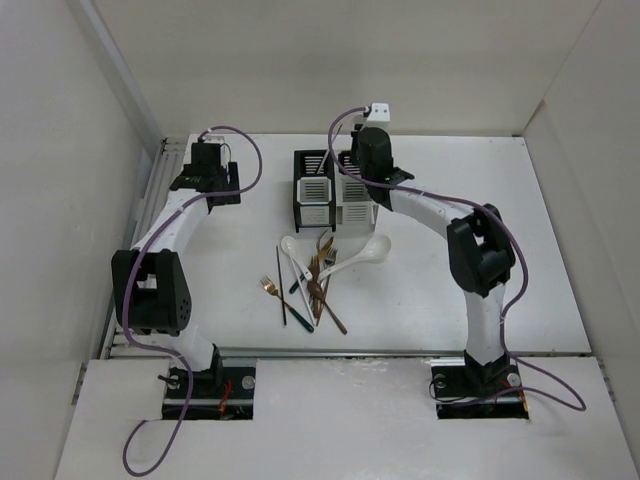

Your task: Sort the eating utensils into containers

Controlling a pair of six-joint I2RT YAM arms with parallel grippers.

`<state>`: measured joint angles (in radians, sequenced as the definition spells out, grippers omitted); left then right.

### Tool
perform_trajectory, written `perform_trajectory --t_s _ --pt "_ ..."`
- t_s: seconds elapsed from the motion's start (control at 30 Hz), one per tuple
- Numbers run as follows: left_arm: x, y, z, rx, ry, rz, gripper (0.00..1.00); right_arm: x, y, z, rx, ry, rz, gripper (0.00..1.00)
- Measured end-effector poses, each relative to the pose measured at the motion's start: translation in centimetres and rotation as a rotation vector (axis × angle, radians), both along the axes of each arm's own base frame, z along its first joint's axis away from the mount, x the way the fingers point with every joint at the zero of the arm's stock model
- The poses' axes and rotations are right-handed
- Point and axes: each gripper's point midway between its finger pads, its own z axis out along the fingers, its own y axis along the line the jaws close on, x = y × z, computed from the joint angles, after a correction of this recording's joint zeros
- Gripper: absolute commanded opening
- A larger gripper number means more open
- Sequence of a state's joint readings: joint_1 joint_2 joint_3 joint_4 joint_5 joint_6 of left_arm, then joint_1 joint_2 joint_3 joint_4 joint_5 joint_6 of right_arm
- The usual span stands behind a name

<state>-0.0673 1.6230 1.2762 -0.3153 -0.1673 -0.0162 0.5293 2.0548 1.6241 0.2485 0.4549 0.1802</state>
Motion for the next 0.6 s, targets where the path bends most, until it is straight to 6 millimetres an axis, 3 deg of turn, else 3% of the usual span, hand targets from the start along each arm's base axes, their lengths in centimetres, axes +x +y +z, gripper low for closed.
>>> perform_trajectory --t_s 0.2,0.53,0.6 --pt "0.1 0.2 -0.2 0.002 0.004 0.006 0.68 0.8 0.7 -3.9 -0.005 0.04 0.007 0.0" --pt "0.1 0.3 -0.1 0.002 0.003 0.008 0.68 0.3 0.7 -6.0 0.011 0.058 0.009 0.0" --pt "0.1 0.3 -0.1 0.002 0.003 0.008 0.68 0.3 0.8 -5.9 0.017 0.053 0.01 0.06"
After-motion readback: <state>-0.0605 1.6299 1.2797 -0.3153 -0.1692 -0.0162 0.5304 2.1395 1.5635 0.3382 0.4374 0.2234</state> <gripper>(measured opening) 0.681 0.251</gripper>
